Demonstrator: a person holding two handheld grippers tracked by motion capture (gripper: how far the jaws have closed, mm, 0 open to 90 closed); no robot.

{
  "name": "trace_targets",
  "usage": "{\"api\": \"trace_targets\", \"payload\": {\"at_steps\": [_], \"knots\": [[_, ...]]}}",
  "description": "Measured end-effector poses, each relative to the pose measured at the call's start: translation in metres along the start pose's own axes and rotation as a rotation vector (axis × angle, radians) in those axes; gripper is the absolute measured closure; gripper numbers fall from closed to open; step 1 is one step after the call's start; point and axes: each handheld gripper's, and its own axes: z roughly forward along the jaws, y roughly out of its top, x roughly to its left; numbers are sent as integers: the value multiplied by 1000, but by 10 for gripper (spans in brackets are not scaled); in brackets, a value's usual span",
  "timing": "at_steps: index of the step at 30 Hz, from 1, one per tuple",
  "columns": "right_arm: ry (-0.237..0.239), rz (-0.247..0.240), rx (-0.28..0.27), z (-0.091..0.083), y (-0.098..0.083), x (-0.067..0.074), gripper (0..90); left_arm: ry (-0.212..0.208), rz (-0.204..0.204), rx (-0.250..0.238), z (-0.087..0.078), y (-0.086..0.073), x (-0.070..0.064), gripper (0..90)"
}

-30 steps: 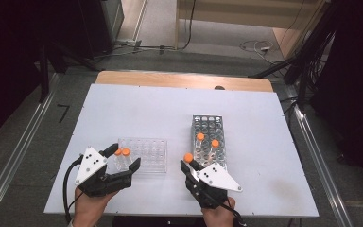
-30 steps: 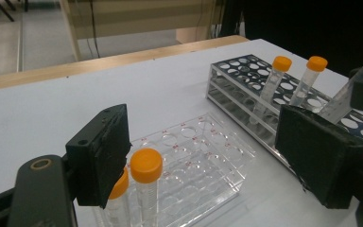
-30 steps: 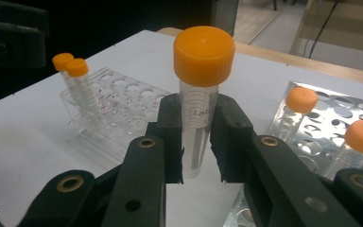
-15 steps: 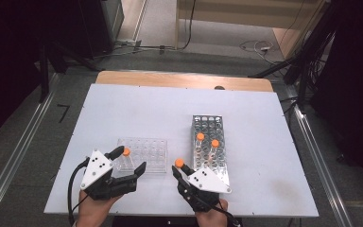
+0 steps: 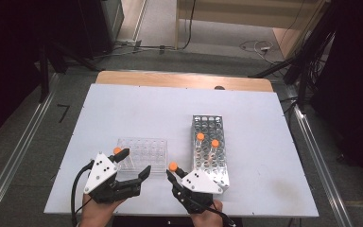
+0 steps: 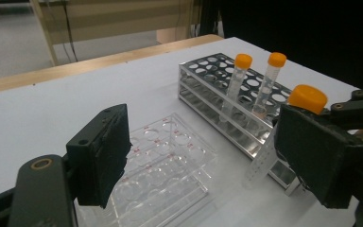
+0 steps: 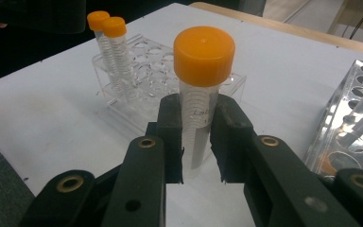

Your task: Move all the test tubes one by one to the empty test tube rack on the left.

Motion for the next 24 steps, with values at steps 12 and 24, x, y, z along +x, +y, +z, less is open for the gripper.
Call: {"api": "trace_targets", "payload": {"at_steps": [12, 24], "knots": [[41, -21, 39, 8, -2, 8, 725, -83, 52, 8, 6, -2, -22, 259], [80, -40, 59, 10, -3, 17, 724, -121, 109, 21, 15, -9, -37, 462]]}}
